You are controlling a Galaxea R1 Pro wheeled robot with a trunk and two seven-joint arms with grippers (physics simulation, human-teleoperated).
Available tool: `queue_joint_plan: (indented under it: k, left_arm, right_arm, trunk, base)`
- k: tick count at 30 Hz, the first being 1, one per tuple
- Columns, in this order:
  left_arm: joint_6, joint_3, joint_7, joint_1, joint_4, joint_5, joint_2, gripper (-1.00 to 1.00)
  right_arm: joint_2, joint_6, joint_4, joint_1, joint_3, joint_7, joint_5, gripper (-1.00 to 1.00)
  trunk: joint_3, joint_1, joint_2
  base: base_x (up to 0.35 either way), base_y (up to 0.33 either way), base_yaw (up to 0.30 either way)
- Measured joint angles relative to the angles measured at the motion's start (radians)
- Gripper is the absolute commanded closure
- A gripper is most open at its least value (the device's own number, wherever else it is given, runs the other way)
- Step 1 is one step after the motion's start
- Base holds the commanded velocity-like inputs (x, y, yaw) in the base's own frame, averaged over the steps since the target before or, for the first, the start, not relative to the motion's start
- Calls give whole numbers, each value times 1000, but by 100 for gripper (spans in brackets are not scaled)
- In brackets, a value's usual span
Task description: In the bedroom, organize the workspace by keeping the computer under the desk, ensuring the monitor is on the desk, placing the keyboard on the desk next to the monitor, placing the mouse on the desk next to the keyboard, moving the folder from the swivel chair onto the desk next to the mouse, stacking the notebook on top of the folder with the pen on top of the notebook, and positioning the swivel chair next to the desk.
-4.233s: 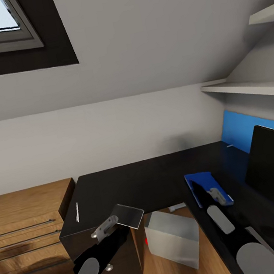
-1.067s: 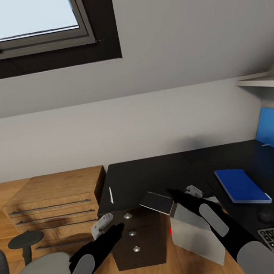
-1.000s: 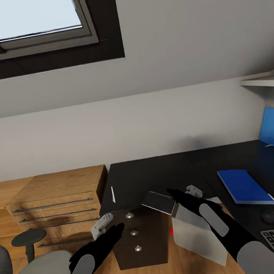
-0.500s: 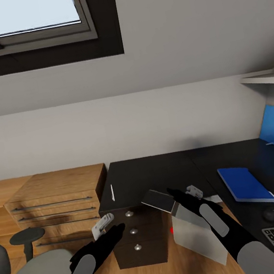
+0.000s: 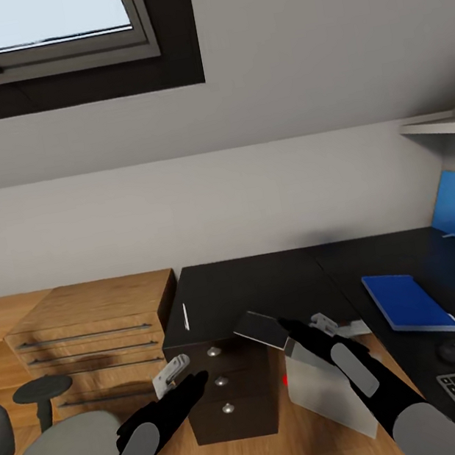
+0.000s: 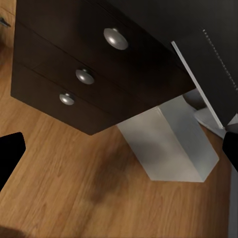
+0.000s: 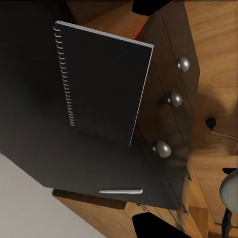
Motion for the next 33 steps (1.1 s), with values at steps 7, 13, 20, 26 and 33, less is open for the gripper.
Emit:
queue_joint_plan:
  k: [7, 13, 20, 26, 33]
  left_arm:
    - [0, -1, 0, 0, 0, 0, 0, -100]
    - [0, -1, 0, 0, 0, -1, 0, -100]
    - [0, -1, 0, 0, -1, -1, 0, -100]
    - [1, -1, 0, 0, -3, -1, 0, -100]
    - [1, -1, 0, 0, -3, -1, 1, -100]
  right_arm:
    - [1, -43, 23, 0, 1, -1, 0, -100]
    - [3, -85, 85, 0, 3, -1, 2, -100]
    - [5, -162, 139, 0, 3, -1, 2, -100]
    - [6, -175, 150, -1, 3, -2, 1, -100]
    - [7, -179, 162, -1, 3, -3, 1, -100]
  trunk:
    - [-22, 27, -49]
    - [-41, 50, -91]
    - [-63, 77, -140]
    - [-82, 100, -182]
    - [-103, 127, -231]
  base:
    - [0, 0, 0]
    - [0, 0, 0]
    - [0, 0, 0]
    - [0, 0, 0]
    - [0, 0, 0]
